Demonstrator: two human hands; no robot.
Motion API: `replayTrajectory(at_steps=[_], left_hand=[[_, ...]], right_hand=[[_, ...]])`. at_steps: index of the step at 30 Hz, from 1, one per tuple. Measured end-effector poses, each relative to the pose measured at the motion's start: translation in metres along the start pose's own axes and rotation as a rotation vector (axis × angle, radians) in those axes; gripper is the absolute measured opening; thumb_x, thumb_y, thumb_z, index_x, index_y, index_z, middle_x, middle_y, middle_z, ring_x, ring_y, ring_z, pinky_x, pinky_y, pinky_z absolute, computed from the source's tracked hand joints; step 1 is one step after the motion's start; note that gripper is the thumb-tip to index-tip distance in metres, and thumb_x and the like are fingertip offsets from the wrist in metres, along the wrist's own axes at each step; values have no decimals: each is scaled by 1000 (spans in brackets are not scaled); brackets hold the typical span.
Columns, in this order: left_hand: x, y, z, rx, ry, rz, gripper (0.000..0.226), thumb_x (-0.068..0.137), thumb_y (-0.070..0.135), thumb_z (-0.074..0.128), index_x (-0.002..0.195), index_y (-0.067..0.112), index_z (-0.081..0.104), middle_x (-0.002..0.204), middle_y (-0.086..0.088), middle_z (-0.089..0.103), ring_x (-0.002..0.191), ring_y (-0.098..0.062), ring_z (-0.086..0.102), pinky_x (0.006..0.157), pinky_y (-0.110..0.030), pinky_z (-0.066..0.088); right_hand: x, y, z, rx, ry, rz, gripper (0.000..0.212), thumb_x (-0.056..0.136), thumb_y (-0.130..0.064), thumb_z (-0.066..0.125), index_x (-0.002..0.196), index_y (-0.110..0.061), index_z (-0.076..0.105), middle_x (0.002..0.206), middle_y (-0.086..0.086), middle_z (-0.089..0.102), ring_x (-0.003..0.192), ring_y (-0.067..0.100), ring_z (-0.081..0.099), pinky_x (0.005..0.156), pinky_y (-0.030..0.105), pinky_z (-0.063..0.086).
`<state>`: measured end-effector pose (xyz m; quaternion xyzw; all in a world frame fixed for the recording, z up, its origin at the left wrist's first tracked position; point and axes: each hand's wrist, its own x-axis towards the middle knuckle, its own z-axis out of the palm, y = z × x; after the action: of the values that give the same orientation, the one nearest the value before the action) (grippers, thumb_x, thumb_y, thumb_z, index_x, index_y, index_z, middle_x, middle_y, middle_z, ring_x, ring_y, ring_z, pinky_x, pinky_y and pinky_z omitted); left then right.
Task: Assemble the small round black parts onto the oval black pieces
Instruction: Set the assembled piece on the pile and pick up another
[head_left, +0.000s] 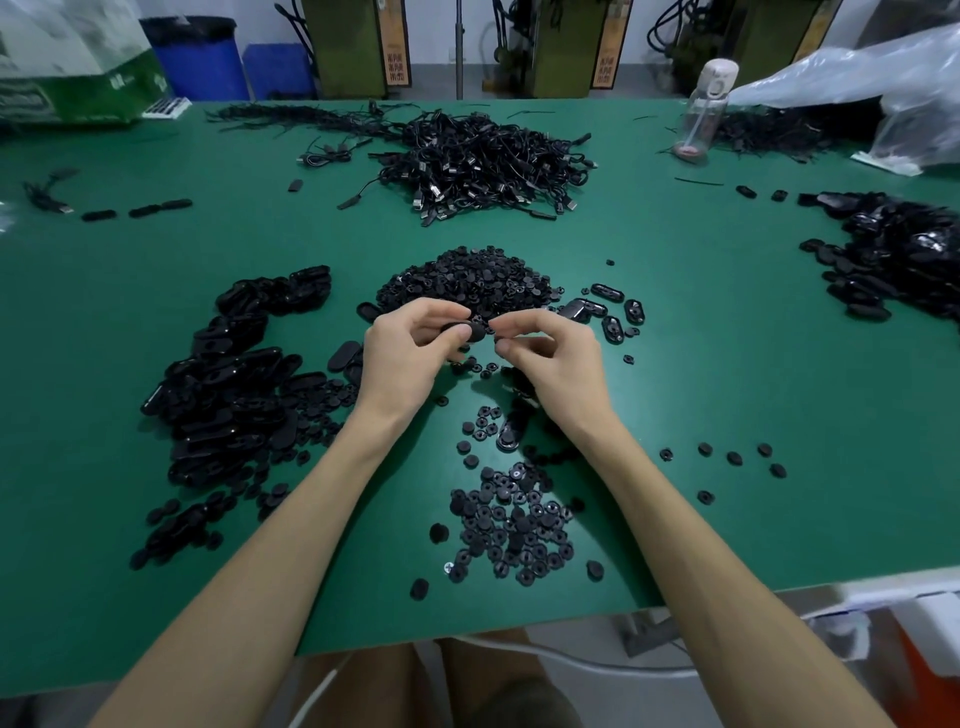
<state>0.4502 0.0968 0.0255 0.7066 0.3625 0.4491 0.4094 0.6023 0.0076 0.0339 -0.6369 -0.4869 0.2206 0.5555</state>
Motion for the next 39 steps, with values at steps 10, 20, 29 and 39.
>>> replayTrajectory(at_steps=[10, 20, 29, 39], left_hand=[[0, -1, -1, -90, 34, 5, 5, 95, 14, 75, 99, 15, 76, 82, -1, 77, 67, -22, 75, 54, -27, 55], [1, -11, 1, -103, -31, -11, 18, 97, 4, 67, 112, 12, 72, 98, -3, 79, 84, -22, 79, 78, -35, 64], [0, -9, 0, -106, -38, -25, 18, 97, 4, 67, 113, 10, 72, 99, -3, 79, 86, -21, 80, 80, -38, 65], [-1, -6, -1, -160, -42, -66, 19, 97, 3, 66, 115, 6, 71, 100, -6, 79, 87, -24, 79, 82, -40, 65]], right_hand=[[0, 1, -2, 140, -6, 15, 24, 87, -3, 80, 108, -15, 77, 96, 1, 78, 89, 15, 75, 84, 29, 60], [3, 3, -3, 100, -31, 15, 35, 92, 8, 62, 109, -17, 79, 112, 5, 73, 94, 12, 73, 81, 20, 55], [4, 6, -2, 164, 24, 22, 13, 90, -2, 73, 97, -12, 78, 93, 4, 76, 85, 20, 74, 74, 26, 58], [5, 11, -3, 130, 3, -13, 13, 98, -9, 68, 99, -17, 79, 78, -14, 70, 72, 0, 59, 69, 14, 44]])
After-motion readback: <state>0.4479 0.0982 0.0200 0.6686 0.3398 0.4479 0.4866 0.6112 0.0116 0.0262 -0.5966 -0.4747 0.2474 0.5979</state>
